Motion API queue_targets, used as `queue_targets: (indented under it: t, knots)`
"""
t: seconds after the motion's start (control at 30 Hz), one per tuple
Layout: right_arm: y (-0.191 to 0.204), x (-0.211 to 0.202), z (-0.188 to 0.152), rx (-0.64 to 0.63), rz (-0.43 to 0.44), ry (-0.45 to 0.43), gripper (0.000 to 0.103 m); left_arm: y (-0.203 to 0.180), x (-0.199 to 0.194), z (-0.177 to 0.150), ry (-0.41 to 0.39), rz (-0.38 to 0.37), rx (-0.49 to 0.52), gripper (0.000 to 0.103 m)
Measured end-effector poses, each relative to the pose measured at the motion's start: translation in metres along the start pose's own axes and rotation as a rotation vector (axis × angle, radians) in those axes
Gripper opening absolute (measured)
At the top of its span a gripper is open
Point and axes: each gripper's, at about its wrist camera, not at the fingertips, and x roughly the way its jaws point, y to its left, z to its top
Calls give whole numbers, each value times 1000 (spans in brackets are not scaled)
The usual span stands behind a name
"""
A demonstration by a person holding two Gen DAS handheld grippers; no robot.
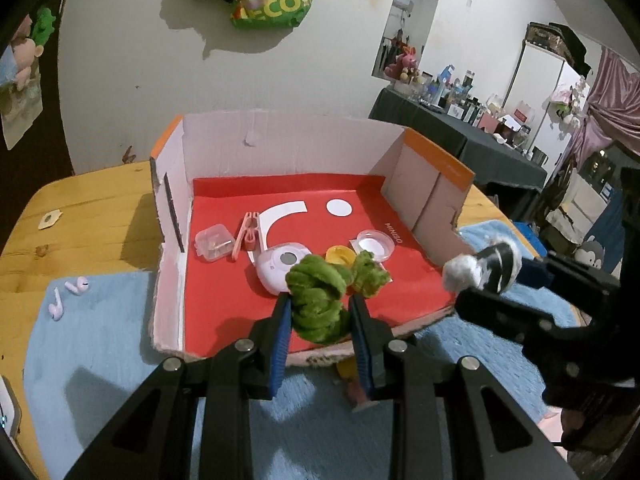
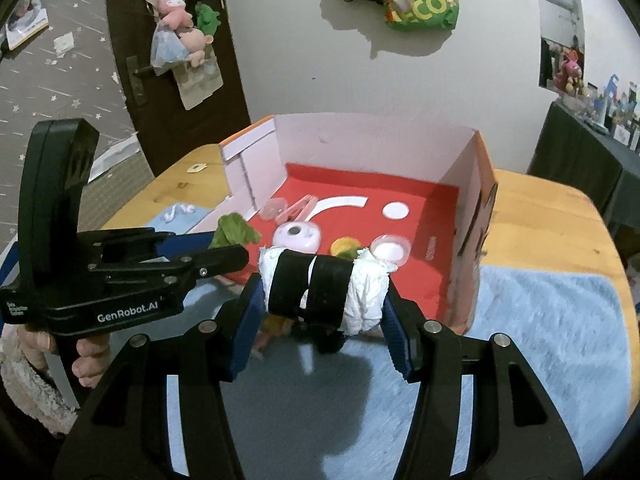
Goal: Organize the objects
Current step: 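Carry green toy with left tool while right tool carries the roll into the box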
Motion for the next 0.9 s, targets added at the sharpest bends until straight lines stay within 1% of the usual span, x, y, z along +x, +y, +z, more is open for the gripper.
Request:
queue_targets:
  t: [0.13, 0.3, 0.6, 0.7, 0.83, 0.9]
  knots:
    - [-8, 11, 7, -4, -24, 20, 53, 5, 13, 3, 32, -10, -7, 30]
    - [-18, 30, 8, -7, -63, 67, 53, 9, 28, 3, 82, -14, -2, 30]
    - [-26, 64, 7, -97, -178, 185, 53, 8, 50, 2, 167, -45, 39, 30]
    - [-25, 73, 6, -132, -206, 219, 53, 6, 58, 2, 190, -37, 58, 30]
    - [-26, 84, 6, -145, -198, 254, 53, 7, 67, 5, 205, -26, 68, 30]
    - [-27, 88, 7, -130, -173, 261, 53, 10, 69, 7, 204, -19, 64, 30]
